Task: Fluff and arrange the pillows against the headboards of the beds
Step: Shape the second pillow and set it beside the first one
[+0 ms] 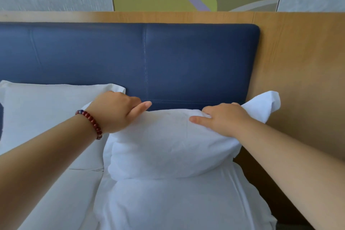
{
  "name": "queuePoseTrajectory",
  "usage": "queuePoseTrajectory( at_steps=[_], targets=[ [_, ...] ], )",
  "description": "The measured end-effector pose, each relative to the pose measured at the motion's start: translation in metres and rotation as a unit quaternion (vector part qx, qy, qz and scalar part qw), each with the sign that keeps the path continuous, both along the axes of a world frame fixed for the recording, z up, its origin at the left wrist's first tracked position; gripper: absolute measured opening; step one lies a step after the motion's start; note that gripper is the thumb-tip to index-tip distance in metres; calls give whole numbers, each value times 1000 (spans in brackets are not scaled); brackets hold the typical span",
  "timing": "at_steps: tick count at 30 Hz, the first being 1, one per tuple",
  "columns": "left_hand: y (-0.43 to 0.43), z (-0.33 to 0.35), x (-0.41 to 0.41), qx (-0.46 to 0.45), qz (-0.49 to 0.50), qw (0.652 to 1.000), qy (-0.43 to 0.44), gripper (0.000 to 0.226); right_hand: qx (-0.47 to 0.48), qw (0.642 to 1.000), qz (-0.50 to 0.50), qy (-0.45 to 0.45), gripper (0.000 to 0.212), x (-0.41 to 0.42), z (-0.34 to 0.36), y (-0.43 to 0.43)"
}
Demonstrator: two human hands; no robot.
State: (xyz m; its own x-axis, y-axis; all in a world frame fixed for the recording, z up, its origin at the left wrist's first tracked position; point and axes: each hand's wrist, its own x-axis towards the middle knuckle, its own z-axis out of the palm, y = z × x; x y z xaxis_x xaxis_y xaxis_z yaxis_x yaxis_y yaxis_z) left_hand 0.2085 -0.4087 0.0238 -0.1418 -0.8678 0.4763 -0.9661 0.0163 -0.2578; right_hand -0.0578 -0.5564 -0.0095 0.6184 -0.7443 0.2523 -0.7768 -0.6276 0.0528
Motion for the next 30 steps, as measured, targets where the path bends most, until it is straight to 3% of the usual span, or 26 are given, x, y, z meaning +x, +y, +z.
queuePoseTrajectory(
  at_steps=[2,4,8,12,16,19,21,23,27,30],
  targets=[
    [-11,13,-16,14,48,998,-36,83,-16,1000,6,-17,109,-2,-3,2],
    [-26,23,-42,32,29,998,-39,83,-12,999,2,-40,102,-6,-6,3],
    [-65,26,-100,111,-61,989,77,76,27,997,-6,-78,96,-15,-13,3],
    [-93,-7,-117,243,-27,963,114,68,21,997,-8,-70,97,-33,-15,-5],
    [-93,-34,-91,241,-7,960,142,70,100,982,-148,-53,96,-85,-24,-37],
    [-93,-38,-81,225,-1,961,163,71,168,948,-205,-175,104,-114,-30,-45],
    [-93,-38,-79,221,-4,962,161,70,98,938,-163,-292,98,-113,-27,-45],
    [-94,-37,-79,219,-5,962,163,70,-14,931,-96,-353,82,-101,-15,-37],
    [-95,-37,-81,211,1,962,172,68,-183,931,19,-315,65,-66,7,-7],
    [-95,-37,-83,211,-6,961,177,67,-196,940,90,-265,49,-34,-3,13]
  ],
)
